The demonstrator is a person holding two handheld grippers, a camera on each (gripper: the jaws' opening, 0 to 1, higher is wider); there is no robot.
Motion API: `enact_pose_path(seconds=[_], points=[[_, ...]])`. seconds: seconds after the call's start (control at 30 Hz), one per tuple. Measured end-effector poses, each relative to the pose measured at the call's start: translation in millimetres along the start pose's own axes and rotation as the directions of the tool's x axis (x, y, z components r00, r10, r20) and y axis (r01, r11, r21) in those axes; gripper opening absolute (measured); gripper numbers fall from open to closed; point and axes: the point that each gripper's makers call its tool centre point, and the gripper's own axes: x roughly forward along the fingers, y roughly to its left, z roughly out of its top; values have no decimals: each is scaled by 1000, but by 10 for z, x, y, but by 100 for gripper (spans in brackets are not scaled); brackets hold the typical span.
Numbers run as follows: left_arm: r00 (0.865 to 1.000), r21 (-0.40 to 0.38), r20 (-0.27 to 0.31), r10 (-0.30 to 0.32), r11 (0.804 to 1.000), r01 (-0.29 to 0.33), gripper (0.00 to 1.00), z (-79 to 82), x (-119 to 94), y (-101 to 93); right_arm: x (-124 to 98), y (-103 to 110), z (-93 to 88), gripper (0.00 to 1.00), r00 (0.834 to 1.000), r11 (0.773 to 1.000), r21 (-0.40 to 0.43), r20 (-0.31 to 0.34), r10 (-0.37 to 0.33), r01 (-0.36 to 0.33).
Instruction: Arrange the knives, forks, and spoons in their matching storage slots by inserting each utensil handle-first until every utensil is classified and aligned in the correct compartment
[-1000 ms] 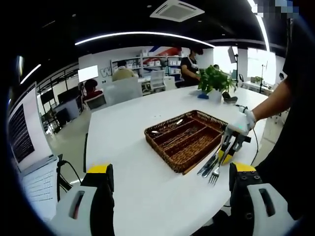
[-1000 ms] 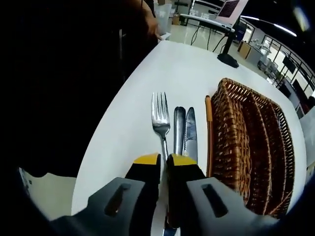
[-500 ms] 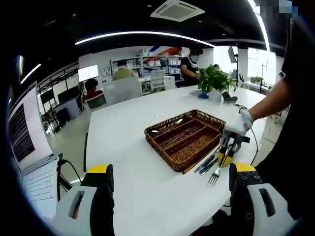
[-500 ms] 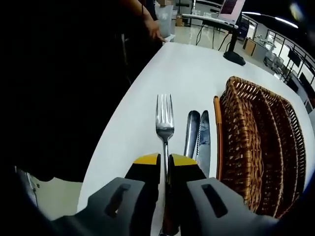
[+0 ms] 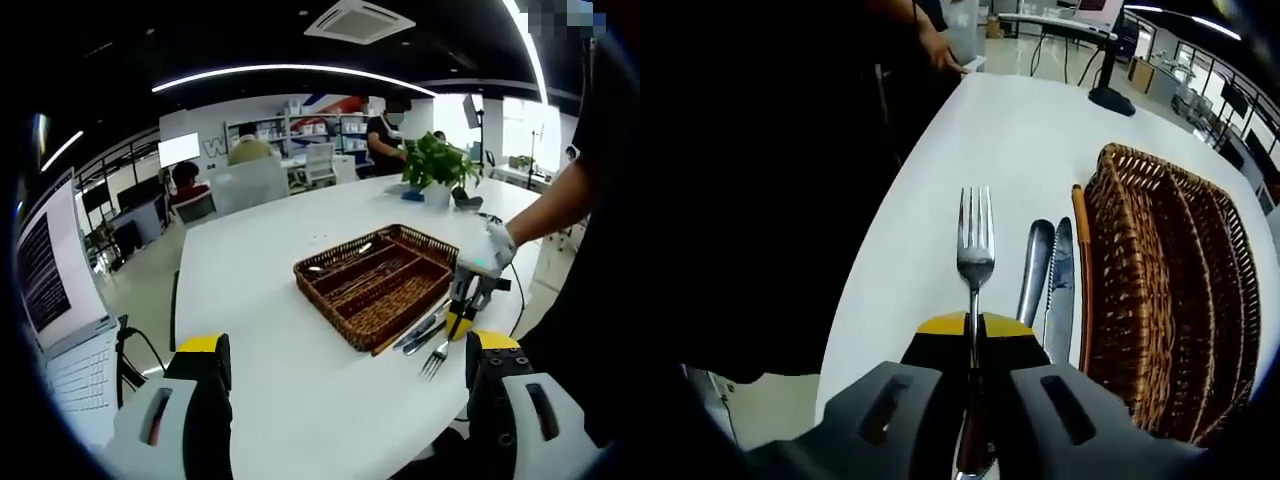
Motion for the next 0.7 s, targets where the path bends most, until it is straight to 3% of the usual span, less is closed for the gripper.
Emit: enact_pose_path(seconds=[0.13, 0.2, 0.7], points=[[1000, 0, 4, -4, 1000, 4, 99, 9, 21, -14, -82, -19, 12, 0, 1000, 999, 25, -22, -23, 23], [1000, 2, 5, -8, 1000, 8, 99, 16, 30, -31, -115, -44, 0, 0, 999, 996, 78, -42, -33, 37], [999, 11, 28, -22, 1000, 21, 99, 85, 94, -122, -547, -141, 108, 0, 993, 991, 87, -71, -97, 103]])
